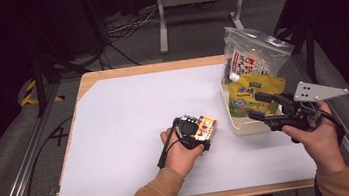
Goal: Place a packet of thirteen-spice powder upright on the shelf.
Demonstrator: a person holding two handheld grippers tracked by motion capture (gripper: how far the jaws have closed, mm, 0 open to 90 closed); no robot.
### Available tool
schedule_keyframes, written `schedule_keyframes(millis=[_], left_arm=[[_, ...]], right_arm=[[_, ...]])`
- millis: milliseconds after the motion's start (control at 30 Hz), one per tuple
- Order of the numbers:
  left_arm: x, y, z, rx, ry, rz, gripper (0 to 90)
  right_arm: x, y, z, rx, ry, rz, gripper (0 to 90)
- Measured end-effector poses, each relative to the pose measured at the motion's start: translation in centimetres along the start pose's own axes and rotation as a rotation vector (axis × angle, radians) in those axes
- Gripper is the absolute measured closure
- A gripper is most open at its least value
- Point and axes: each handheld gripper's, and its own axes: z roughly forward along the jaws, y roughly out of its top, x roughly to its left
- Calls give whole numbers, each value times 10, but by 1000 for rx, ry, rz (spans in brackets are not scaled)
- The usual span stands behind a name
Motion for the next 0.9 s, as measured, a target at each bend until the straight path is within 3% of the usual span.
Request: schedule_keyframes(millis=[167, 300, 467, 500, 600, 700, 767, 800, 833, 900], left_arm=[[4, -6, -17, -26, 2, 27, 323], [7, -10, -29, -53, -6, 49, 324], [13, -14, -46, -157, -53, 112, 324], [15, -16, -51, -202, -72, 139, 324], [17, -17, -55, -233, -83, 145, 324], [18, -20, -62, -290, -106, 185, 324], [19, -22, -66, -339, -123, 210, 324], [22, -25, -68, -398, -145, 227, 323], [22, -25, -68, -398, -145, 227, 323], [26, -28, -69, -449, -161, 235, 323]], right_arm=[[1, -1, 1, 25, 22, 23, 469], [2, -3, 3, 37, 29, 32, 478], [3, -5, 7, 59, 32, 36, 505], [4, -4, 7, 66, 38, 46, 518], [6, -3, 8, 73, 42, 64, 526], [9, -2, 12, 99, 52, 75, 532], [12, 2, 16, 138, 57, 76, 532], [13, 4, 17, 148, 59, 76, 531], [13, 4, 17, 148, 59, 76, 531], [15, 8, 19, 168, 62, 78, 533]])
